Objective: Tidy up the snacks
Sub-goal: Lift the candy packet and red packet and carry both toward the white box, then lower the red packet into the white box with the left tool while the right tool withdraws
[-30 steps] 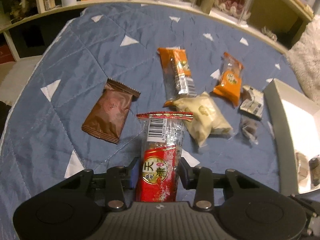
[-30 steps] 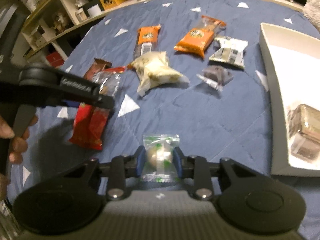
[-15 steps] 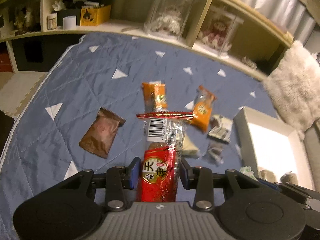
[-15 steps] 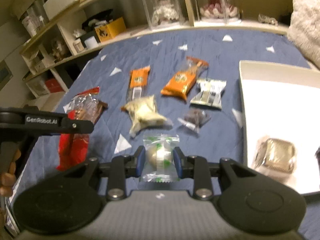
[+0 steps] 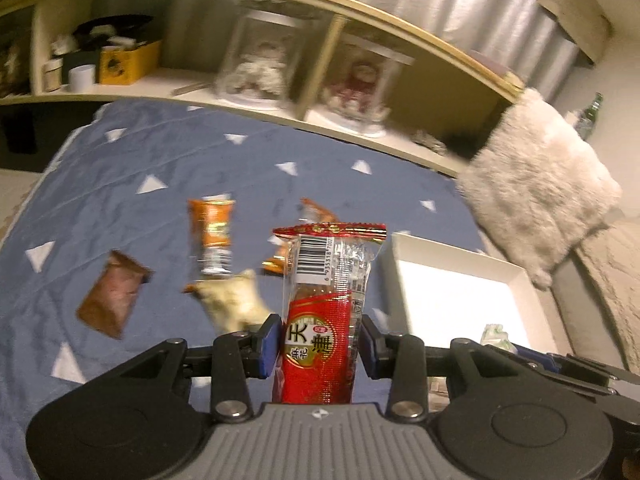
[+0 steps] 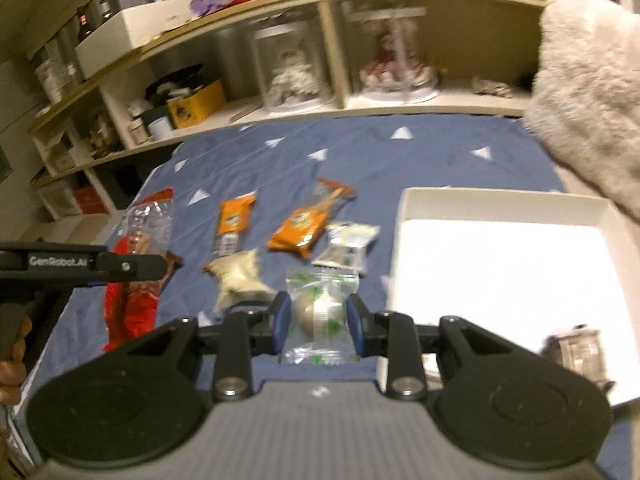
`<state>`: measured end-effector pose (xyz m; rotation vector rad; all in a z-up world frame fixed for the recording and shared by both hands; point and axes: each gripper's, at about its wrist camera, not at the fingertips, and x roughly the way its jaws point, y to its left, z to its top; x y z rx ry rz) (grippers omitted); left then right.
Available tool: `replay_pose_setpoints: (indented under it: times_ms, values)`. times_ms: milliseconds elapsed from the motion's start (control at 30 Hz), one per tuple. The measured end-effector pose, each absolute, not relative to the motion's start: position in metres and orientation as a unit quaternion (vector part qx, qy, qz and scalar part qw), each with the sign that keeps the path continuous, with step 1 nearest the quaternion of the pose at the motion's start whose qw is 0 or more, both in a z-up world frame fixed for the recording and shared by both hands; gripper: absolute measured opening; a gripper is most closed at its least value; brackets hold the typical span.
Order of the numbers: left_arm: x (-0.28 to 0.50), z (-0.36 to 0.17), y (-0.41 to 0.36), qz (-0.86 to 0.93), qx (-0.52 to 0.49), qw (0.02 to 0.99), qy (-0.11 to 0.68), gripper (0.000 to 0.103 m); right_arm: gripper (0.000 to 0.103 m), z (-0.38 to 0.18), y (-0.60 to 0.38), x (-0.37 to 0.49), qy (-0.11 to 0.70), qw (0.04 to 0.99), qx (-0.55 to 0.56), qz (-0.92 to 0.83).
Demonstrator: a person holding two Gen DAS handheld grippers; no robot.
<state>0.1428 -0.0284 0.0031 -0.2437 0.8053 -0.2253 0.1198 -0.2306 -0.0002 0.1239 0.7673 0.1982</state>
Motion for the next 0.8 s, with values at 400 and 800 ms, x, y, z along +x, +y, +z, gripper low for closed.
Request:
replay_pose_setpoints:
  times_ms: [400,800]
  values:
    - [0.146,0.007,-0.126,-0.174,-0.117,0.895,0.393,0.042,0.036,0.003,-0.313,0.084,0.366,0.928,0.062,0.032]
    - [0.161,-0.017,-0.216,-0.218,-0.122,0.869,0.427,0.042,0.036,-0.010,-0.398,0.063,0.373,0.923,0.087,-0.022]
